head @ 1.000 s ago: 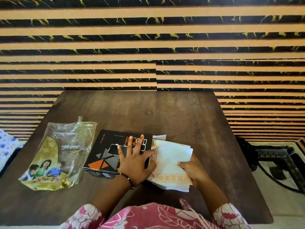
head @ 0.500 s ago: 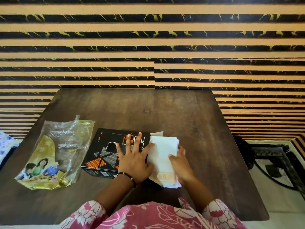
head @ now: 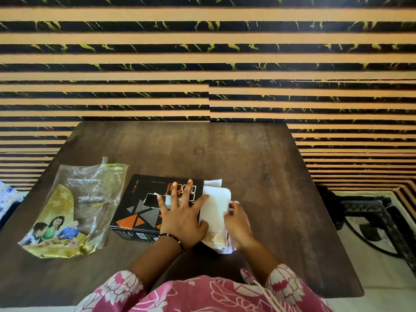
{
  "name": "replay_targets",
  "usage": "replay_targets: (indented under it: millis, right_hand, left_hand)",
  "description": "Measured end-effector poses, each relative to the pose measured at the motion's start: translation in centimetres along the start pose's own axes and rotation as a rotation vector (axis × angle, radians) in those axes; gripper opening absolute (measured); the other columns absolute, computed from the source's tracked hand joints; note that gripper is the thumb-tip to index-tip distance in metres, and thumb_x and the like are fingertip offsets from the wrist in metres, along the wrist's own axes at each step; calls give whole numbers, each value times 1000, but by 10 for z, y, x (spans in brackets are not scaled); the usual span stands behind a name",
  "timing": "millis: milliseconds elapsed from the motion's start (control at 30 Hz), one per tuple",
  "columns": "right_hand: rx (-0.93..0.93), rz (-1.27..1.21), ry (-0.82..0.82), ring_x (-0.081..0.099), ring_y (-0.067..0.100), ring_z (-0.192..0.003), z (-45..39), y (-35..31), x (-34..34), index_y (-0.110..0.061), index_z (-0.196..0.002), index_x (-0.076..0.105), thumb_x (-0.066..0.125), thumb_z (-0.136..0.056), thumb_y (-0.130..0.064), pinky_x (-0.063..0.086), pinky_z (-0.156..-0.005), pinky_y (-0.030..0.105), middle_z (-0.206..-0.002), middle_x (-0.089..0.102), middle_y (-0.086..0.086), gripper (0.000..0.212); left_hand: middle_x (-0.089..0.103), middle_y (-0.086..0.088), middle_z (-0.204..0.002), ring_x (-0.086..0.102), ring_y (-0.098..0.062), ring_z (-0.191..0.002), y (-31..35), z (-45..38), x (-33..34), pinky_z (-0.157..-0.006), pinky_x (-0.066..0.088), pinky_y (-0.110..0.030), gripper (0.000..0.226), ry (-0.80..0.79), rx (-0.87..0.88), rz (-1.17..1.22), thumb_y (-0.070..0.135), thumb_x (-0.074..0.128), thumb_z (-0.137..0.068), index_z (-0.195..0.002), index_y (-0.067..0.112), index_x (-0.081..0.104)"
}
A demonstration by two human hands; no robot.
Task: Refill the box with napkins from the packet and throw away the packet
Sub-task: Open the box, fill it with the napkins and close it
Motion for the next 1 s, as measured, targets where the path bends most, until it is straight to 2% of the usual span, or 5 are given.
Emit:
replay_targets:
  millis: [233, 467, 633, 800, 1000]
  right_hand:
    - [-40, 86, 35, 63, 15, -82, 5, 9, -17, -11, -91, 66, 52, -89, -12, 53, -65, 21, -99, 68, 7, 14]
    - [44, -289, -279, 64, 21, -93, 19, -8, 28, -14, -95, 67, 39, -92, -4, 56, -77, 31, -102, 68, 10, 30]
    - [258, -452, -112, 62, 24, -89, 19, 13, 19, -8, -95, 63, 45, -92, -16, 54, -79, 36, -93, 64, 9, 21]
    - [230, -412, -312, 60, 19, -94, 34, 1, 43, -10, -112, 60, 34, -97, -12, 53, -78, 30, -106, 61, 7, 29]
    - [333, -512, -399, 65, 27, -96, 42, 4, 50, -9, -105, 66, 35, -96, -15, 57, -76, 35, -105, 68, 15, 33]
  left_hand:
    - [-12, -2, -157, -19, -38, -140, 0, 4, 0, -105, -9, -68, 66, 5, 7, -8, 53, 36, -76, -137, 47, 13]
    - [-17, -2, -156, -21, -40, -139, 0, 8, 1, -105, -7, -69, 67, -6, 20, -29, 55, 33, -77, -139, 47, 9]
    - [-17, -3, -156, -23, -40, -138, 0, 15, 0, -103, -14, -69, 66, 3, 35, -30, 54, 33, -79, -139, 46, 8]
    - [-16, -5, -156, -25, -37, -137, 2, 17, -2, -98, -28, -64, 60, 21, 60, -40, 59, 27, -84, -139, 46, 8]
    - [-16, -6, -156, -21, -37, -140, 2, 19, -2, -108, -19, -60, 58, 30, 75, -5, 55, 26, -85, -140, 45, 8]
Point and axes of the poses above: each hand's wrist, its own z-axis away from the middle knuckle, its own x-axis out of the palm, y = z × x, the point moved 7 cm from there along -z, towards the middle knuckle
